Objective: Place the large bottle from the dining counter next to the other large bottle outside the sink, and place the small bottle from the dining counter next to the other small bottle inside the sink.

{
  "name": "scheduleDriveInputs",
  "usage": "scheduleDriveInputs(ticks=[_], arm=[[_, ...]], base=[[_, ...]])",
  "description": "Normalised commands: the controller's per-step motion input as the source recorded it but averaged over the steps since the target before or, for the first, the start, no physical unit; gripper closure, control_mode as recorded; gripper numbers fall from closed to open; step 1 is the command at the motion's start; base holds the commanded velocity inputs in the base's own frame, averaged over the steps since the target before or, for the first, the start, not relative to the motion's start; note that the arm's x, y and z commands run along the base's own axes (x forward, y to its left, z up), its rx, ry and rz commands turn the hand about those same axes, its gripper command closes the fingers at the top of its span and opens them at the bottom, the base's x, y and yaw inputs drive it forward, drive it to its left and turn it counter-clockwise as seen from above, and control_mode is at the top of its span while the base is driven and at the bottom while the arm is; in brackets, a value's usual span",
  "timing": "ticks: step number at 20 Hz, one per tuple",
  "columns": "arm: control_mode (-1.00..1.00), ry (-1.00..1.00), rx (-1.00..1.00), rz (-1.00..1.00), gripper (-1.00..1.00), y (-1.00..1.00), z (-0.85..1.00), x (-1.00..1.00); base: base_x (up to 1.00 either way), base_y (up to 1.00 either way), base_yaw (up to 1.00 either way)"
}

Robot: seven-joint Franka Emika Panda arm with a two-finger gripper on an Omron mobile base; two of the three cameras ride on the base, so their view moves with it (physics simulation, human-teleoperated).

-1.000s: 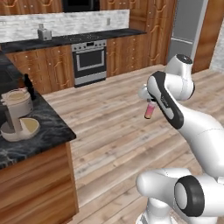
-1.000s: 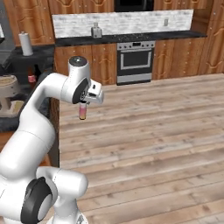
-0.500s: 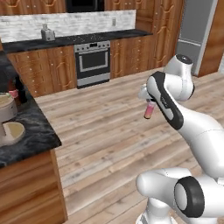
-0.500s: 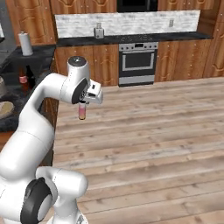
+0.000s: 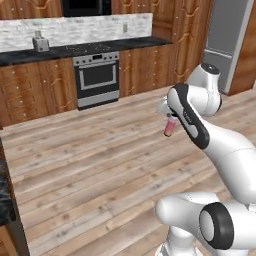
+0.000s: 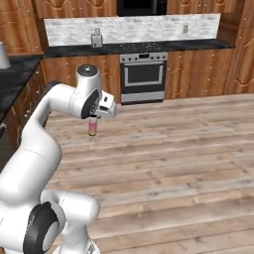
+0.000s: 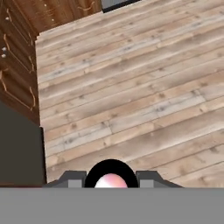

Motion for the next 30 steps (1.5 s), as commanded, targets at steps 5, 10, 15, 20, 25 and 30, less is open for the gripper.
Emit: scheduleDriveInputs(ticks=[5,10,15,20,25,30], arm=[[1.00,0.00,0.00,0.00,1.00,0.00,0.00,0.00],[1.00,0.00,0.00,0.00,1.00,0.00,0.00,0.00],[1.00,0.00,0.00,0.00,1.00,0.00,0.00,0.00],[1.00,0.00,0.00,0.00,1.00,0.00,0.00,0.00],[1.00,0.00,0.00,0.00,1.00,0.00,0.00,0.00],[1.00,0.00,0.00,0.00,1.00,0.00,0.00,0.00]], base=[[1.00,-0.20,0.09],[1.00,-0.04,0.06],[1.00,0.03,0.04],[1.00,0.08,0.05],[1.00,0.16,0.04],[0.67,0.13,0.15]])
